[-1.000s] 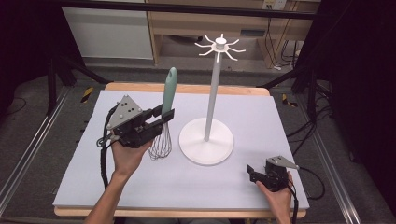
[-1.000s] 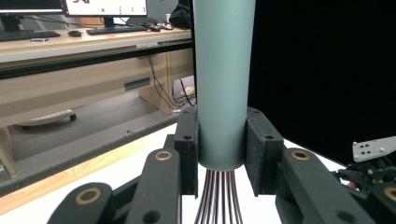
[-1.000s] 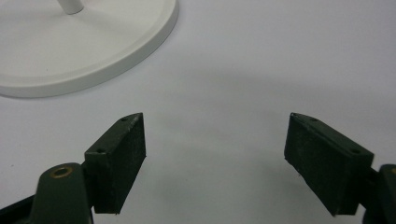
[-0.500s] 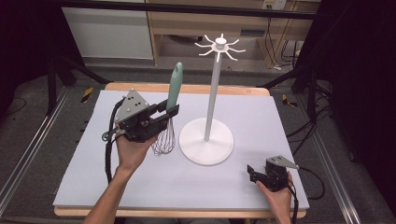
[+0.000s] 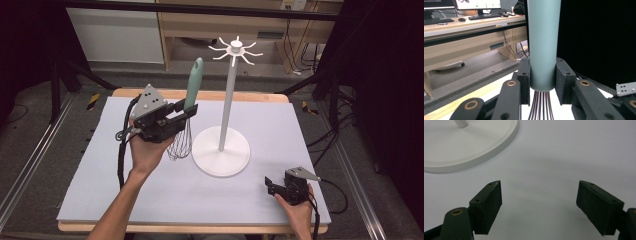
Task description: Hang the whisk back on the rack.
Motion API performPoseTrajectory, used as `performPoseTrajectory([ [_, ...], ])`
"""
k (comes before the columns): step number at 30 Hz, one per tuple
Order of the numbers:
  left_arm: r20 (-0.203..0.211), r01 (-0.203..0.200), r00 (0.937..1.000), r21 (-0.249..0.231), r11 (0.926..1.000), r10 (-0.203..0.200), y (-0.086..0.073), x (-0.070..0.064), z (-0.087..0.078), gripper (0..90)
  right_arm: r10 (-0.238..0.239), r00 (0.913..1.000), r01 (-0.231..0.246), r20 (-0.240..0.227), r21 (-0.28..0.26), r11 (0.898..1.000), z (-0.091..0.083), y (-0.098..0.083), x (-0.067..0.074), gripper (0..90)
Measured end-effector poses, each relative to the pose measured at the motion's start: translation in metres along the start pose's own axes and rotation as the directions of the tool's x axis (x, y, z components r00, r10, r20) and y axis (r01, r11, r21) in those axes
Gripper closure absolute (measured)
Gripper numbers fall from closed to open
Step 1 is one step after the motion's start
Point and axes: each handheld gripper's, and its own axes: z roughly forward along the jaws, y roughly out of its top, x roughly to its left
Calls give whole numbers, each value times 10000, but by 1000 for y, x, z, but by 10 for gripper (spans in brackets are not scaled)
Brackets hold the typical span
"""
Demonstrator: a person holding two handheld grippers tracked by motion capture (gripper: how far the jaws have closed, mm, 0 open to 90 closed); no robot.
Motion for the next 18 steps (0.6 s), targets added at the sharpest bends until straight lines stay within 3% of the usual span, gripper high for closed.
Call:
performPoseTrajectory([
  [18,-50,-95,9999,195,9998,96,15,0,13,685,-9,10000,9,-24,-54,10000,0,0,-1,209],
])
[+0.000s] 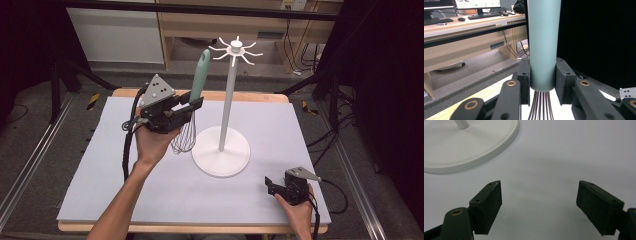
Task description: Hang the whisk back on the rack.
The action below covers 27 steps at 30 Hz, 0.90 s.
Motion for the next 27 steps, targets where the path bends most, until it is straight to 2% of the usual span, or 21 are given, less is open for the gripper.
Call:
performPoseTrajectory([
  [11,-23,-101,9999,178,9998,101,3,-1,7,685,14,10000,-14,-14,-14,10000,0,0,0,209],
  [27,69,-48,10000,351,9994,45,3,-1,16,685,-15,10000,15,-43,-20,10000,0,0,-1,209],
])
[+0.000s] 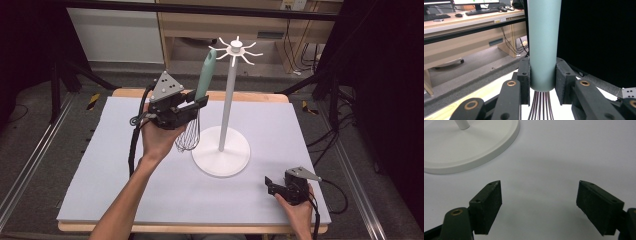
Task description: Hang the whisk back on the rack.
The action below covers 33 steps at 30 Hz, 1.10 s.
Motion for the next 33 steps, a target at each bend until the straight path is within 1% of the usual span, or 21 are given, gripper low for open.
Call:
performPoseTrajectory([
  [8,-30,-8,10000,108,9999,9,0,0,4,685,28,10000,-28,-9,6,10000,0,0,0,209],
  [19,34,-25,10000,168,9999,24,2,-2,10,685,19,10000,-19,-14,30,10000,0,0,0,209],
  [30,49,37,10000,211,9998,-38,1,-3,17,685,33,10000,-32,-27,21,10000,0,0,0,209],
  [33,14,-34,10000,219,9998,33,1,-3,18,685,57,10000,-56,-35,16,10000,0,0,0,209],
])
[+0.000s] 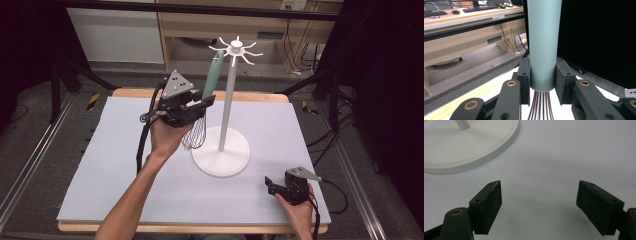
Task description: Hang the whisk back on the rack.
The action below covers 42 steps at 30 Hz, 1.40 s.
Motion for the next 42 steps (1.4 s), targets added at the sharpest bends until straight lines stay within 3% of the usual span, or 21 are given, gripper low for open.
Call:
performPoseTrajectory([
  [31,26,252,9997,-171,9995,-251,-6,-1,22,682,-29,10000,29,-26,10,10000,0,0,0,206],
  [42,1,154,9999,-242,9996,-154,-7,-2,25,675,-14,10000,14,-28,39,10000,0,0,0,205],
])
